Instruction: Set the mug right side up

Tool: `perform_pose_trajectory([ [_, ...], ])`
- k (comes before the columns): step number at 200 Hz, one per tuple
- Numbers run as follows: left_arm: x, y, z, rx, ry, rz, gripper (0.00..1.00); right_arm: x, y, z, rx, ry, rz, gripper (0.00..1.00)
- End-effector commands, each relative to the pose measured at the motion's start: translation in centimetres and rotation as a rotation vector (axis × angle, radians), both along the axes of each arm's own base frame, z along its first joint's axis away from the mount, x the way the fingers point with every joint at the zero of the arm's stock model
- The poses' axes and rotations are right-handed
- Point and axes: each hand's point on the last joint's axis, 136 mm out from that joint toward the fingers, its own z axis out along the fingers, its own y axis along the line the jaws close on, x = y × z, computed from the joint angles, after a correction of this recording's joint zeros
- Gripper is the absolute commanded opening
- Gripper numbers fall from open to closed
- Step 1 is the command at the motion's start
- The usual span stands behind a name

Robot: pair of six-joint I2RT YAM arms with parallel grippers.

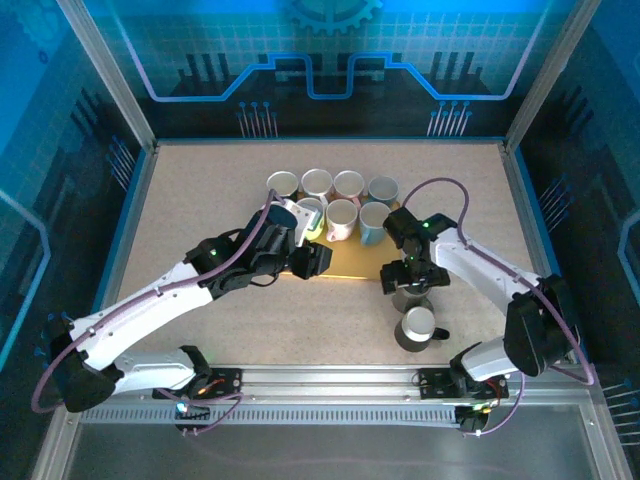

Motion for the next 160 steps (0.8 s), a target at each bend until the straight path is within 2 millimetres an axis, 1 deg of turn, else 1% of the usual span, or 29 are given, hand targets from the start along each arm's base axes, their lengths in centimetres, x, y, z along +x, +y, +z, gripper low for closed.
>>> perform_pose_trajectory([
  [1, -0.1, 0.1, 1.0, -0.031, -0.021, -0.012, 0.48, -0.2, 0.6, -1.0, 0.02, 0.015, -0.017, 1.0],
  [10, -0.1, 0.1, 0.9, -0.028, -0.02, -0.011, 0.48, -0.2, 0.7, -1.3, 0.023, 0.021, -0.017, 0.98],
  [24, -0.1, 0.0, 0.8, -0.026, -0.02, -0.01, 0.48, -0.3, 0.8, -1.7, 0.028, 0.029, -0.018, 0.93],
  [40, 0.0, -0.1, 0.6, -0.024, -0.015, -0.015, 0.48, -0.2, 0.8, -1.8, 0.034, 0.026, -0.021, 0.82],
  [60, 0.1, 0.0, 0.4, -0.012, -0.017, -0.012, 0.48, 0.1, 0.9, -0.7, 0.052, 0.0, -0.031, 0.65],
  [66, 0.2, 0.0, 0.4, -0.009, -0.019, -0.01, 0.48, 0.3, 1.0, -0.2, 0.059, -0.014, -0.034, 0.61],
  [80, 0.3, 0.1, 0.2, 0.0, -0.021, -0.007, 0.48, 0.6, 1.0, 1.5, 0.085, -0.045, -0.053, 0.56],
  [110, 0.5, 0.1, -0.1, 0.011, -0.021, 0.0, 0.48, 1.3, 1.3, 6.2, 0.187, -0.157, -0.117, 0.46],
  [129, 0.6, 0.2, -0.4, 0.022, -0.023, 0.005, 0.48, 1.7, 1.3, 9.2, 0.271, -0.226, -0.171, 0.45],
  [139, 0.7, 0.2, -0.4, 0.022, -0.023, 0.011, 0.48, 1.8, 1.8, 10.7, 0.335, -0.258, -0.185, 0.45],
  [160, 0.6, 0.0, -0.6, 0.01, -0.01, 0.013, 0.48, 2.0, 2.7, 13.3, 0.451, -0.309, -0.21, 0.44],
])
